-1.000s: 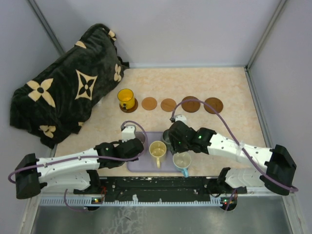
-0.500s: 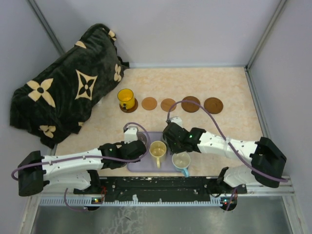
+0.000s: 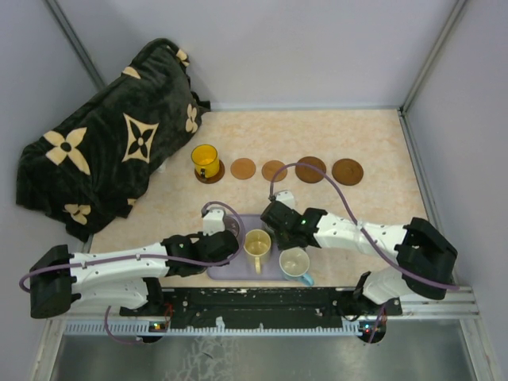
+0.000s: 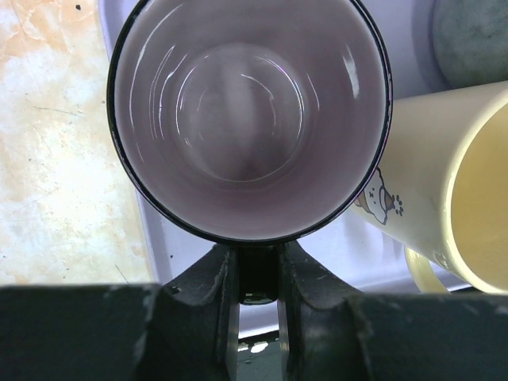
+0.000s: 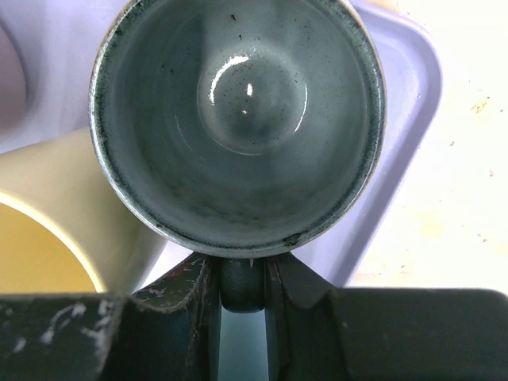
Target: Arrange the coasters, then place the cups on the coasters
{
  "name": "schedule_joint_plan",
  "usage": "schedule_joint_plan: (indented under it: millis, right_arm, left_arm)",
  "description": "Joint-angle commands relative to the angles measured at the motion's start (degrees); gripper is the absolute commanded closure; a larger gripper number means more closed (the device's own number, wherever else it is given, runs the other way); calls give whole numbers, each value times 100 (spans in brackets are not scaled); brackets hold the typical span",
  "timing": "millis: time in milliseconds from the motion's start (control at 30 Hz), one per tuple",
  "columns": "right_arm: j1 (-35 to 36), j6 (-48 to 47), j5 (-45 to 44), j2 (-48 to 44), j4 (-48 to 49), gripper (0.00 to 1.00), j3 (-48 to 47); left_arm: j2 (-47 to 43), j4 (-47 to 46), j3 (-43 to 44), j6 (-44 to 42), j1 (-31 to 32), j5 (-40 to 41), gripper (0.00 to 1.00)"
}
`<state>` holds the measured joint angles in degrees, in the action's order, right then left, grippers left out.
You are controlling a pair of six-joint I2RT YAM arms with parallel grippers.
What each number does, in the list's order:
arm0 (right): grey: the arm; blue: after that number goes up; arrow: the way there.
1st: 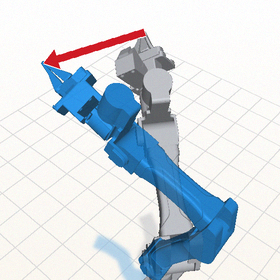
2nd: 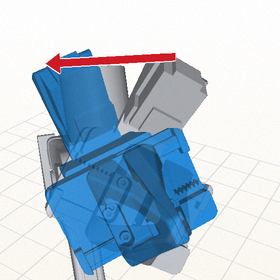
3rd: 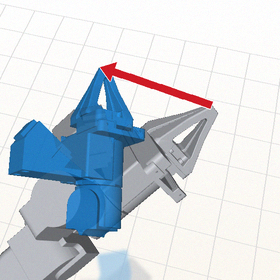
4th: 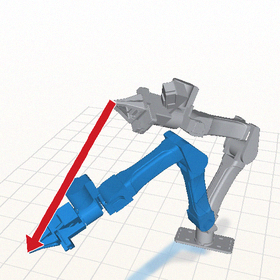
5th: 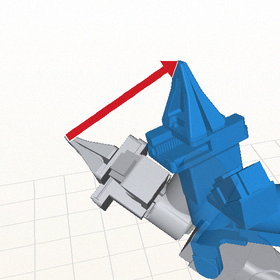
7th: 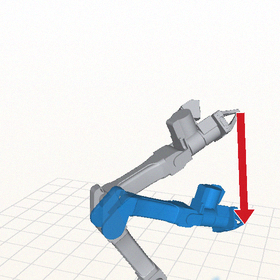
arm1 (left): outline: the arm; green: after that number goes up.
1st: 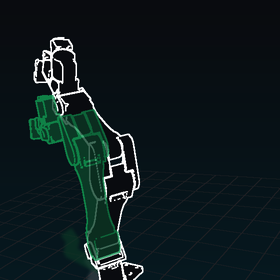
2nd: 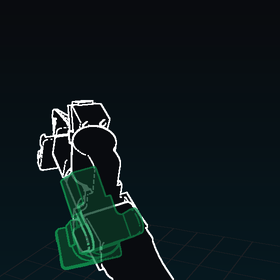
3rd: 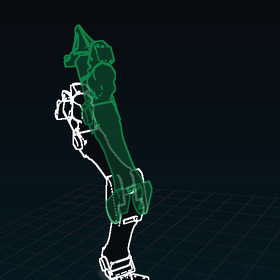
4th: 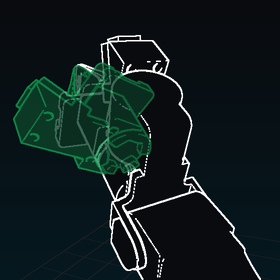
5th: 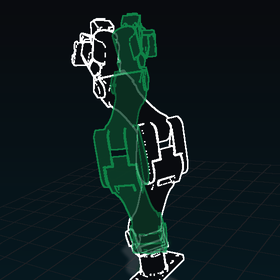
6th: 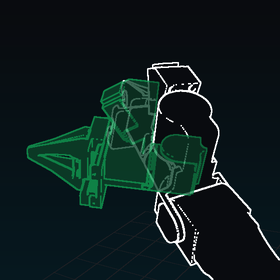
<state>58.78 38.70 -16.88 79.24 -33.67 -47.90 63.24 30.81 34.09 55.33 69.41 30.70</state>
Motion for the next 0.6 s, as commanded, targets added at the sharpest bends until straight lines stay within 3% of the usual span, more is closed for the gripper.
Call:
schedule_joint_plan:
  millis: [0,300,567]
  right_arm:
    - [46,68,-416,64,-208,100,-247]
    - [50,68,-1421,-115,-158,100,-947]
    - [38,-126,-2204,305,248,100,-1776]
  left_arm:
    - [13,91,-122,179,39,-15,92]
    - [36,83,-104,173,63,74,92]
    - [-18,117,-121,272,114,287,92]
